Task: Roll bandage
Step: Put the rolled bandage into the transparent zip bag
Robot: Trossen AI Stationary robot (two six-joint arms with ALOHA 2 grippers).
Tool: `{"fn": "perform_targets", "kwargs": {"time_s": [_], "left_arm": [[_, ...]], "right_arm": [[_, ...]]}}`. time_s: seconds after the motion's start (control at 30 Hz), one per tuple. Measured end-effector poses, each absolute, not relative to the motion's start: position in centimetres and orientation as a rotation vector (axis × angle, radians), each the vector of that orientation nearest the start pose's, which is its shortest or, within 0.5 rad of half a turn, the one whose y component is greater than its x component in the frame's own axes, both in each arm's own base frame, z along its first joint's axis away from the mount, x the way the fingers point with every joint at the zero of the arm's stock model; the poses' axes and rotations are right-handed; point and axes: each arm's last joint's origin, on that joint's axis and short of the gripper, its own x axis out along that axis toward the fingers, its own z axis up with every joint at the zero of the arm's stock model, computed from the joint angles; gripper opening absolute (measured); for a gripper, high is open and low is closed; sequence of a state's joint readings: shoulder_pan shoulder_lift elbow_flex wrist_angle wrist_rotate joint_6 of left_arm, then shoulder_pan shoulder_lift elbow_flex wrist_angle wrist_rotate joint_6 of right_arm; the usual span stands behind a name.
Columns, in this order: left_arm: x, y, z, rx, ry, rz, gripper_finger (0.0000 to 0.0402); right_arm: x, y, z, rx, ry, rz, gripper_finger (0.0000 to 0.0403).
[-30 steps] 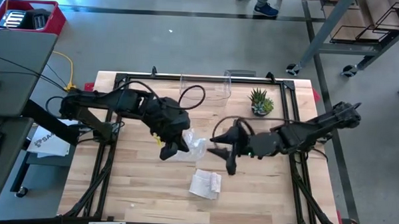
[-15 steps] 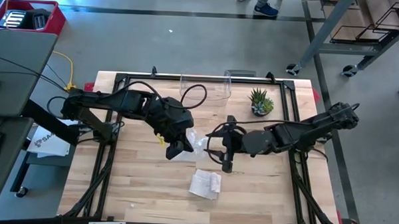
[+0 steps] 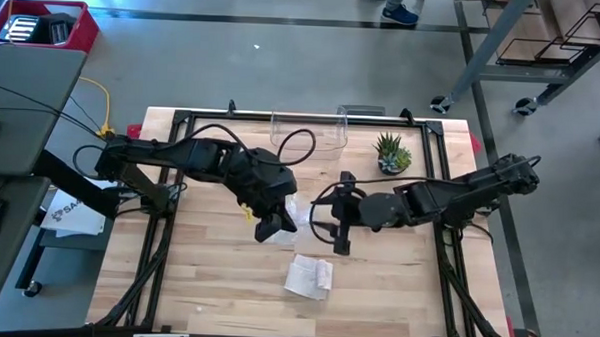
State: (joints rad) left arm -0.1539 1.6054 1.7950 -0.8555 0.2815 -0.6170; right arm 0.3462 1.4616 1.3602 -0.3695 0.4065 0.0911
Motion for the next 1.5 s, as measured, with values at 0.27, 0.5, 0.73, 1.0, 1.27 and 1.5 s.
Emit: {"fn": "perform_targets", "kwargs": {"time_s": [0.27, 0.5, 0.73, 1.0, 1.27, 1.5], "left_arm": [[32.8, -6.0, 41.4, -0.646, 0.789, -0.226, 0.0000], [32.8, -6.1, 41.3, -0.648, 0.798, -0.220, 0.0000], [31.6, -5.5, 41.1, -0.667, 0.817, 0.017, 0.0026], [30.8, -5.4, 40.4, -0.633, 0.932, 0.032, 0.0127], [30.2, -7.6, 39.2, -0.359, 0.995, 0.089, 0.0197], [30.3, -10.1, 38.8, -0.192, 0.952, 0.077, 0.0213]], "right_arm": [[31.0, 9.6, 35.7, -0.093, 0.450, -0.097, 0.0125], [31.3, 9.4, 35.4, -0.052, 0.456, -0.112, 0.0010], [30.2, 9.5, 35.4, 0.026, 0.501, -0.165, 0.0002], [30.0, 9.6, 34.9, 0.267, 0.575, -0.116, 0.0001], [30.4, 8.6, 32.5, 0.574, 0.794, -0.171, 0.0000], [32.2, 8.2, 31.2, 0.660, 0.864, -0.051, 0.0000]]}}
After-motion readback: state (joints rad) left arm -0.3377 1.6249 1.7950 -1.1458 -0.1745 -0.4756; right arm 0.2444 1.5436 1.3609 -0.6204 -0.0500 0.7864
